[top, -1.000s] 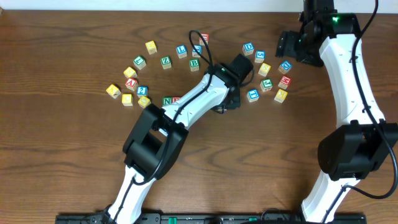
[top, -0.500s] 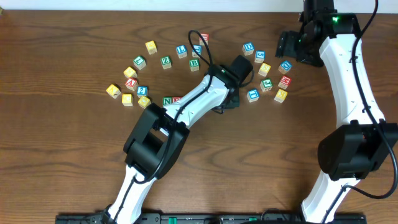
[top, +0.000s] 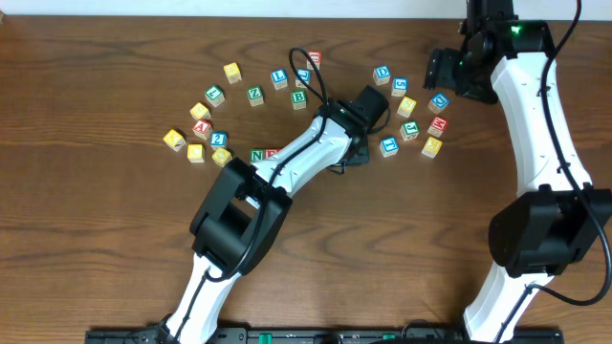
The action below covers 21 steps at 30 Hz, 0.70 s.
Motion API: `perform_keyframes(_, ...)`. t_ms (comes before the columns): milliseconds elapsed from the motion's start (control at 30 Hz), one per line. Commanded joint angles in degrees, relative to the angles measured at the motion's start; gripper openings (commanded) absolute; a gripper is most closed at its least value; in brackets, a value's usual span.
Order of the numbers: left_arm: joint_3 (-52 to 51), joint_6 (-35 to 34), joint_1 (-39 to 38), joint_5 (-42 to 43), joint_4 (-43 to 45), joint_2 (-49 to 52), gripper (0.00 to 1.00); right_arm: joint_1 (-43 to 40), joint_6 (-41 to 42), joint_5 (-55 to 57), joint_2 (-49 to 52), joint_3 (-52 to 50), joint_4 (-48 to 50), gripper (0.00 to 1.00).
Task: Spell out NEURIPS
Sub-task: 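Carry the P block and lower it right of the I block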
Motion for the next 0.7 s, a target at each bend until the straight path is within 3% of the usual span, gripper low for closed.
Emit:
perform_keyframes(0,-1.2,-1.2,0.1,-1.6,0.4,0.7,0.34,-0.2,-0.9,0.7,0.7,0.7,-0.2,0.85)
perform_keyframes(667,-2.7,-3.1,1.6,-1.6,2.1,0.7,0.34,-0.2,-0.9,0.7,0.7,0.7,-0.2,0.85)
